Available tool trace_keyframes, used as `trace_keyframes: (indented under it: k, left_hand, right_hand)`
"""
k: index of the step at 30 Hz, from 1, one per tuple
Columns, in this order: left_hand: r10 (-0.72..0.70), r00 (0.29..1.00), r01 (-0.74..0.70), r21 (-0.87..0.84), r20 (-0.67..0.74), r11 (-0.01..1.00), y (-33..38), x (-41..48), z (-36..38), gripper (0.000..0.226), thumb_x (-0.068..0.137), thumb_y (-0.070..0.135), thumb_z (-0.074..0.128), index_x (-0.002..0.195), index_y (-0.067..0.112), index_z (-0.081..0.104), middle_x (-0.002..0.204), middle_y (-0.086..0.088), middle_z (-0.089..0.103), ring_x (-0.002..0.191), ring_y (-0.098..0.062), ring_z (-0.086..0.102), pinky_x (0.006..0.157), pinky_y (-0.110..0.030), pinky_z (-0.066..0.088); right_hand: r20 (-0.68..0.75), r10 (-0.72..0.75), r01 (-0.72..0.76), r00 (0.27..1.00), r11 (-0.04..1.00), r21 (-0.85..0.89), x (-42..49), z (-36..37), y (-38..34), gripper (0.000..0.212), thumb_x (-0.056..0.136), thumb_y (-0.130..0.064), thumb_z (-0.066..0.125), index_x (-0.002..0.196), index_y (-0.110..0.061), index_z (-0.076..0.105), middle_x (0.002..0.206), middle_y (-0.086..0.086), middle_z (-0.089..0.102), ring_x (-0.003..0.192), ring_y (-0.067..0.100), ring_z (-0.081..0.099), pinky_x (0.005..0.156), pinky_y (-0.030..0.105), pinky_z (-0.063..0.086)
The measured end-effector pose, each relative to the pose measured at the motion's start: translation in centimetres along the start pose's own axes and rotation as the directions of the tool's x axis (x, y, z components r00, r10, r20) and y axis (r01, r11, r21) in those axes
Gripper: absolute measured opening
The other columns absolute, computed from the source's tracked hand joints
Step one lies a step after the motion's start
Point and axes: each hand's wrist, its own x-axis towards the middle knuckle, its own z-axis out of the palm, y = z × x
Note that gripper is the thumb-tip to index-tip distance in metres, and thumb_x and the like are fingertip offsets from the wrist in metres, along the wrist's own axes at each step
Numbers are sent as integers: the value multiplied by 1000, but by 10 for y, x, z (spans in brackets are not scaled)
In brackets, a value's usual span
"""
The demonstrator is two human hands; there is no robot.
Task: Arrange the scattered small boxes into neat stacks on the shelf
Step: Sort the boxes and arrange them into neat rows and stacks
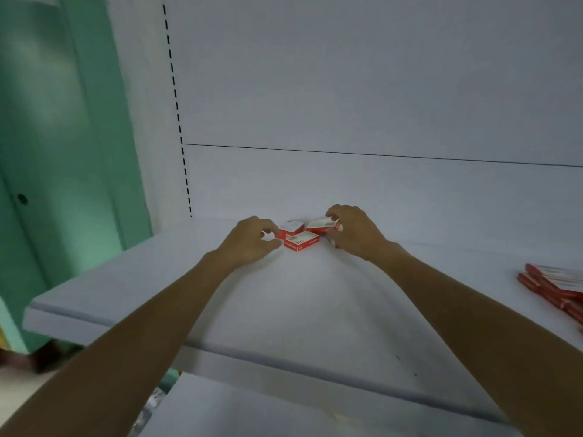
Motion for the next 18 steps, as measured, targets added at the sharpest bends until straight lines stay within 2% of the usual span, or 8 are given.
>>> trace_keyframes:
  k: [5, 8, 10, 13, 18]
  left_hand:
    - [-31, 997, 32, -3, 65, 999, 11, 26, 18, 38, 82, 40, 63, 114, 19, 60, 118, -4, 58, 107, -20, 55, 85, -27, 41]
    - [-46, 982, 31, 86, 185, 996, 15, 35, 31, 55, 80, 52, 61, 121, 18, 55, 115, -4, 58, 102, -21, 56, 84, -30, 44]
    - [-47, 983, 35, 71, 176, 997, 15, 39, 37, 57, 77, 55, 62, 118, 16, 55, 114, -5, 61, 100, -22, 58, 86, -36, 49]
    - [-56, 990, 49, 58, 126, 997, 12, 42, 40, 58, 78, 49, 65, 121, 14, 51, 119, -6, 59, 103, -23, 58, 89, -39, 48]
    - [-55, 987, 44, 74, 151, 996, 4, 43, 37, 54, 83, 29, 63, 131, 13, 42, 130, -8, 52, 111, -22, 53, 87, -30, 44]
  right_hand:
    - [29, 24, -22, 999, 998, -52, 17, -1, 13, 35, 84, -20, 59, 118, -11, 55, 117, 9, 59, 109, 25, 50, 84, 31, 41]
    - [65, 32, -27, 997, 997, -77, 26, 2, 15, 38, 84, -23, 60, 120, -11, 54, 118, 10, 56, 110, 25, 48, 86, 32, 41]
    - [100, 19, -8, 995, 995, -101, 29, 9, 14, 39, 85, -25, 59, 121, -11, 53, 118, 11, 55, 110, 24, 48, 86, 32, 41]
    - [137, -5, 23, 991, 991, -131, 31, 17, 12, 42, 87, -28, 57, 124, -9, 51, 122, 11, 54, 115, 25, 45, 90, 34, 41]
    - [143, 44, -4, 989, 963, -269, 36, 25, 12, 39, 89, -39, 52, 116, -11, 54, 119, 9, 57, 114, 26, 43, 90, 36, 39]
